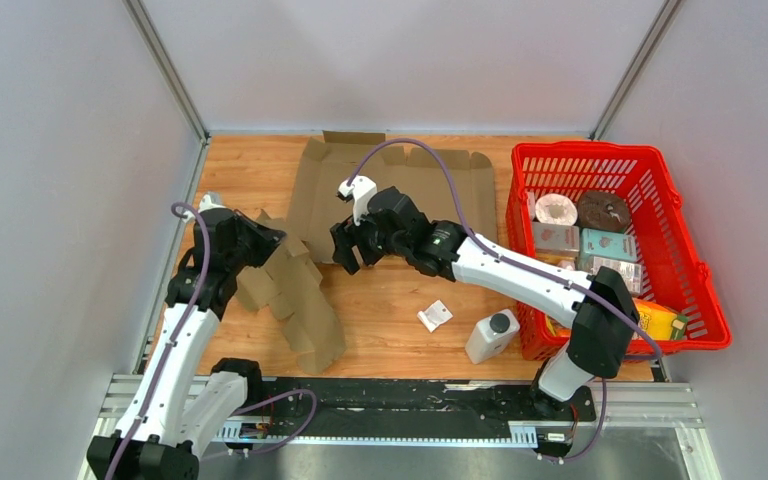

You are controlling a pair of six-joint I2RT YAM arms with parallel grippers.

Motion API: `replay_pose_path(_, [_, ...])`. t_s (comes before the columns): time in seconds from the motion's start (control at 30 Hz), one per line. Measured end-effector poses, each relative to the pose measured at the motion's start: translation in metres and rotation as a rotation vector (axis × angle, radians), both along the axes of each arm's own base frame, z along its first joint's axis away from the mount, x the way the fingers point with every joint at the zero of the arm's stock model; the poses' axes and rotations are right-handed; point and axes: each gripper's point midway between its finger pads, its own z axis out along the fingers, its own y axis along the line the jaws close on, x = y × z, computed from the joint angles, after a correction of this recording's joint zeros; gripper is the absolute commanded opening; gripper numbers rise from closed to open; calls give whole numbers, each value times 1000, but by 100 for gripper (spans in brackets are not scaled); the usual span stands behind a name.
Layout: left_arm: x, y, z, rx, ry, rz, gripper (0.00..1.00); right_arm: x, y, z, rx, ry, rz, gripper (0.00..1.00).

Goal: Fold the paper box

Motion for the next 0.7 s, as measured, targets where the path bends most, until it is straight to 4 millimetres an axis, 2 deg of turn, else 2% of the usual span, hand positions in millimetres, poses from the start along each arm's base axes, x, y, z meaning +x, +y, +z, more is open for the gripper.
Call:
replay_pose_path(0.1, [-7,-7,-8,-12,45,-14,0,-3,7,10,17,-25,21,73])
replay_pose_path(0.27, [-14,-10,-12,-36,81,-9,0,-14,40,26,55,-70,79,71])
replay_pose_path(0.33, [-18,-11,-13,-43,99,-4,0,-18,53,24,53,-95,98,71])
replay_pose_path(0.47, [-25,-10,-14,-51,138,8,0,-29,63,13,28,-151,127,72])
replay_pose_path(0.7, [-26,-21,7,-88,151,-48,0,-37,71,1,-33,-289,175,69])
